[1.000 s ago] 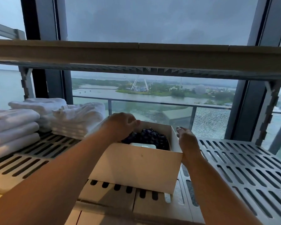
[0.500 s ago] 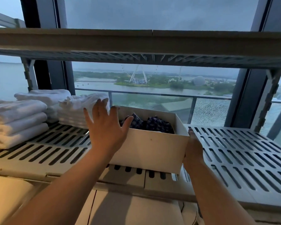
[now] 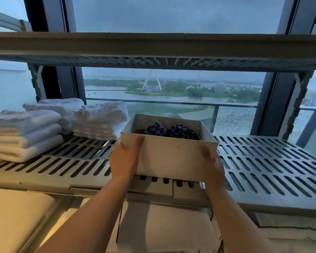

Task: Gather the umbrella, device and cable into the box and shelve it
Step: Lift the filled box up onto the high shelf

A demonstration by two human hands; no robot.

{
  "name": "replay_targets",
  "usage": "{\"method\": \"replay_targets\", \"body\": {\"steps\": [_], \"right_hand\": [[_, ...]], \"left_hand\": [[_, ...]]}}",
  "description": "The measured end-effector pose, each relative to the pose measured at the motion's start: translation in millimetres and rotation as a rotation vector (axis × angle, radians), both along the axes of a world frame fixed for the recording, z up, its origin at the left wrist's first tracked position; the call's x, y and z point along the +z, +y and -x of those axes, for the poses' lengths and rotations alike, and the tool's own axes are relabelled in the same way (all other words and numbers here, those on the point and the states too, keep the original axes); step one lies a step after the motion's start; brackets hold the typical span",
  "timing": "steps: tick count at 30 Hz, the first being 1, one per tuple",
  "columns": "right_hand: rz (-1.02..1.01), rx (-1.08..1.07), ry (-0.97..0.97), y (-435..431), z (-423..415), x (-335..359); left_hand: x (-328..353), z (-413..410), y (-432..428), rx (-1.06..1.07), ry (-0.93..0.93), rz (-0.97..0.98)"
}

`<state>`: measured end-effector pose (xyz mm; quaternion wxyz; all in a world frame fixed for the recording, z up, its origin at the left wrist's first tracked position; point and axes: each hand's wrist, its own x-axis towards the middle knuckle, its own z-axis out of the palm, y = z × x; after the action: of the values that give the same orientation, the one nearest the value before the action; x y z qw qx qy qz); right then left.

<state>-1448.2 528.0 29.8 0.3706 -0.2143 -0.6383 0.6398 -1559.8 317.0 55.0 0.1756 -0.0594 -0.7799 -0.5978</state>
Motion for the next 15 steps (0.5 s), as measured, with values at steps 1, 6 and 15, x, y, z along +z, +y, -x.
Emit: {"method": "replay_targets", "body": {"steps": [1,6,15], "right_hand": [[-0.041,0.007,-0.028,-2.6,-2.5,0.7],[-0.033,0.025,-0.036,-9.5,-10.1,-4.6],[-0.177,-0.022,-0.049,-33.7,-53.9,19.6]], "left_hand": [[-0.2,-0.5,-3.5,-0.029,-0.026,-0.017],[2.1,-5.3,-16.5,-0.104,-0.067,-0.084],[4.1,-43.0,-52.6,-0.268,0.015,-0.196]]}}
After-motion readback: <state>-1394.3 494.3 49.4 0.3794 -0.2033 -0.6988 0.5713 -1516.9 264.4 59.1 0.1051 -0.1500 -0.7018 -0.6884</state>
